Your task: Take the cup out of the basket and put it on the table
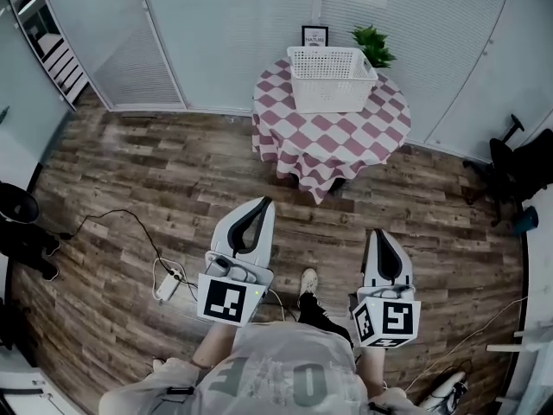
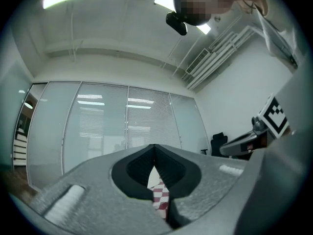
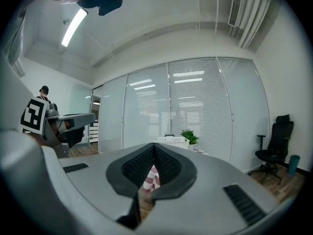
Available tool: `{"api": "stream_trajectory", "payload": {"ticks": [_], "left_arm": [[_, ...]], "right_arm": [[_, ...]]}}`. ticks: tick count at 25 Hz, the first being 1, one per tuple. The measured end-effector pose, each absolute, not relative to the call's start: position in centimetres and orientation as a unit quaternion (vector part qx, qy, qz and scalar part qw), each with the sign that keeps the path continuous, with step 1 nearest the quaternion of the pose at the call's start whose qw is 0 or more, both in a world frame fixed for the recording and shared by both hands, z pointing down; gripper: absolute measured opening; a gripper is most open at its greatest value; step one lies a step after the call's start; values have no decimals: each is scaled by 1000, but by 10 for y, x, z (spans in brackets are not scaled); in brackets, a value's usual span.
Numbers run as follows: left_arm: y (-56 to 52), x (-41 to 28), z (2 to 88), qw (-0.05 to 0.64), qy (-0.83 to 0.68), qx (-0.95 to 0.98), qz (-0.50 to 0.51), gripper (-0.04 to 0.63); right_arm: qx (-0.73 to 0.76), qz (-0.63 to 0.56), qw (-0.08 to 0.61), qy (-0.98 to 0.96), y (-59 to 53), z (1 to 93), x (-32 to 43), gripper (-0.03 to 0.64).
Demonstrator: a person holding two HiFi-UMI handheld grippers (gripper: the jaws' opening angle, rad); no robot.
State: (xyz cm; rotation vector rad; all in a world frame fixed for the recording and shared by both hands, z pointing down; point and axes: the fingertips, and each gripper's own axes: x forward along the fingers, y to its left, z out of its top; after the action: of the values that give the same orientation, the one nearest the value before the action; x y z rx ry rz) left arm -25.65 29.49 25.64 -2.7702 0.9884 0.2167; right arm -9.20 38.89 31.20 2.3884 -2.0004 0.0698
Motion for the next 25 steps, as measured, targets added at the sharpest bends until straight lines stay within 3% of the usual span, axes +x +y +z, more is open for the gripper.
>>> {"api": "stream_trajectory", "payload": {"ticks": [15,25], "left_arm": [[167,-111,217,178,356,-917,41,5],[135,-78,246,139,338,-930,34,5]], "right_arm": [[732,21,-16,-681,254,308,53,10],[705,50,-27,-707,212,315,57,11]]}}
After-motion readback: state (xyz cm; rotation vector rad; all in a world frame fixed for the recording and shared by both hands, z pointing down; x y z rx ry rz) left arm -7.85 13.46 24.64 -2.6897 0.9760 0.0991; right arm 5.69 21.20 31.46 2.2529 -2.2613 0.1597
